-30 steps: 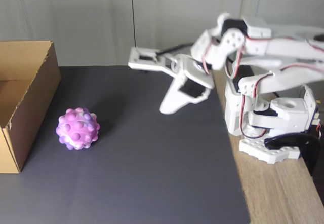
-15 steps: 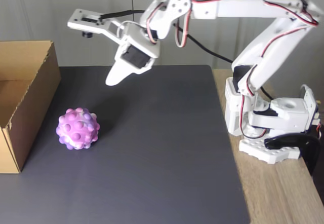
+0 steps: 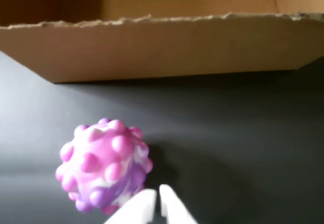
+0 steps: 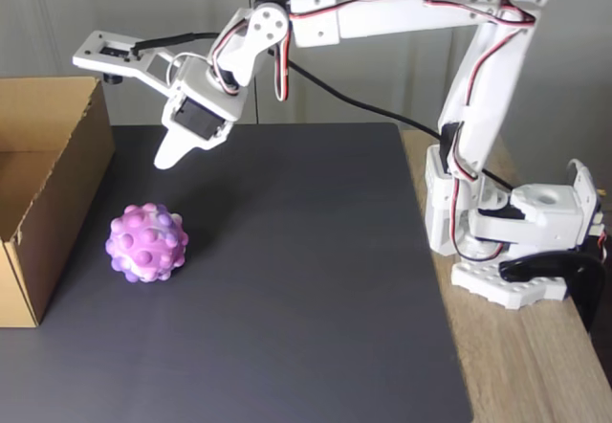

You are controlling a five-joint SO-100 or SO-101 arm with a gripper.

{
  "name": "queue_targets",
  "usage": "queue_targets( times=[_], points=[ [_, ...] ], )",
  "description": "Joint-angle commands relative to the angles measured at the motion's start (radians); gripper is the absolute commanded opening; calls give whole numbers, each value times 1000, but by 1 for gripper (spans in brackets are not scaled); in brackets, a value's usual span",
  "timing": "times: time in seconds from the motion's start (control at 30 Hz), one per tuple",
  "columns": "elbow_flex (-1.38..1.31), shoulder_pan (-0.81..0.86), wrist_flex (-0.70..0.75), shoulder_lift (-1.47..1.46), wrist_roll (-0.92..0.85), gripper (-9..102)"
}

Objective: Grasp a ball and put it in the box.

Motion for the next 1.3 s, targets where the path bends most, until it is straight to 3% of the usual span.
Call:
queue_targets(
  times=[0.0,0.23,0.43,0.63,0.97,1.27],
  points=[
    [-55,2,-29,-3,5,11],
    [-55,6,-38,-41,9,32],
    [-72,9,-57,-78,9,36],
    [-104,25,-74,-149,17,49],
    [-104,26,-124,-242,25,61],
    [-104,18,-184,-336,31,61]
  ],
)
